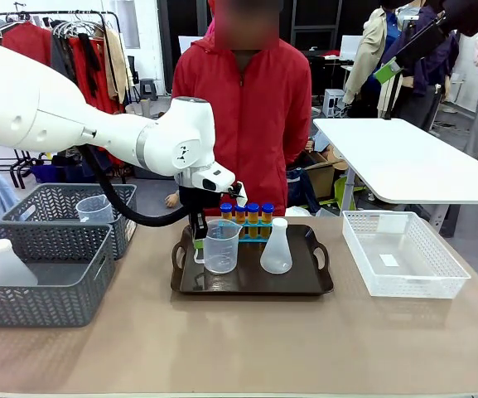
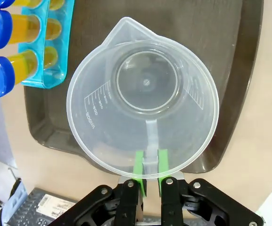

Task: Prepare the laboratory tools.
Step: Pick up one Large Measuring Cup and place it on the Handle tray.

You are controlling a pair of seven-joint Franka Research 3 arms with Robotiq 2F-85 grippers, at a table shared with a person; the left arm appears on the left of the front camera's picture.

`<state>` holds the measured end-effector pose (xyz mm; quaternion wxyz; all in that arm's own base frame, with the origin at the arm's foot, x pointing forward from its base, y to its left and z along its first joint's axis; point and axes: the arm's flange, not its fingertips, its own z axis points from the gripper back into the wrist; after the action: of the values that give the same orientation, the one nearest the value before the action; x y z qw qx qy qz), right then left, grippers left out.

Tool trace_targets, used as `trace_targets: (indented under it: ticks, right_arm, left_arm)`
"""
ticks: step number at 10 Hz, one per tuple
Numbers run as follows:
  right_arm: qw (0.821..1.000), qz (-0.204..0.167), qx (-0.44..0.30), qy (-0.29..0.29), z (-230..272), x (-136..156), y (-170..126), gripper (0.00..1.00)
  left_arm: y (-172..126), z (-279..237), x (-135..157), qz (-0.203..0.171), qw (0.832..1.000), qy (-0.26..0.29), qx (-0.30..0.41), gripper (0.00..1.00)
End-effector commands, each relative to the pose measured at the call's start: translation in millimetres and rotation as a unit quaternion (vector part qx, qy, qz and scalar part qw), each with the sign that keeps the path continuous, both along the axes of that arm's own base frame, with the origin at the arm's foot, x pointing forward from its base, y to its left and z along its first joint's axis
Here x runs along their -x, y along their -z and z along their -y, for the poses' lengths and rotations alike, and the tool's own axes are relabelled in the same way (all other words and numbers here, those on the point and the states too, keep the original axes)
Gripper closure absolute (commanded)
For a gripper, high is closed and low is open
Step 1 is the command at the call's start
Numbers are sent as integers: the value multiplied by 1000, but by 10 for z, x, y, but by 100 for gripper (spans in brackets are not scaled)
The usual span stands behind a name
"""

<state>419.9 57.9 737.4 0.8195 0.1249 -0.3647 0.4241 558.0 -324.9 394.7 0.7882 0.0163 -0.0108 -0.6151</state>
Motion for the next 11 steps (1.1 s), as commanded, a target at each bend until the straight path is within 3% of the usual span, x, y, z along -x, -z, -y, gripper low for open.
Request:
trace_targets:
  ticks: [1,2,6,7,11]
  right_arm:
    - [1000,1,0,-2,-1,10,-10,0]
    - [1000,1,0,-2,-1,10,-10,0]
    - [1000,1,0,-2,-1,10,-10,0]
    - [1000,1,0,-2,-1,10,-10,0]
    - [1000,1,0,-2,-1,10,-10,0]
  left_arm:
    - [8,-30,37,2,1000,0,10,100]
    - [9,-34,23,0,1000,2,9,89]
    - [-20,-68,25,-3,1000,0,8,12]
    - [-40,-91,23,-2,1000,-2,8,0]
    - [-173,-145,49,-5,1000,-3,19,0]
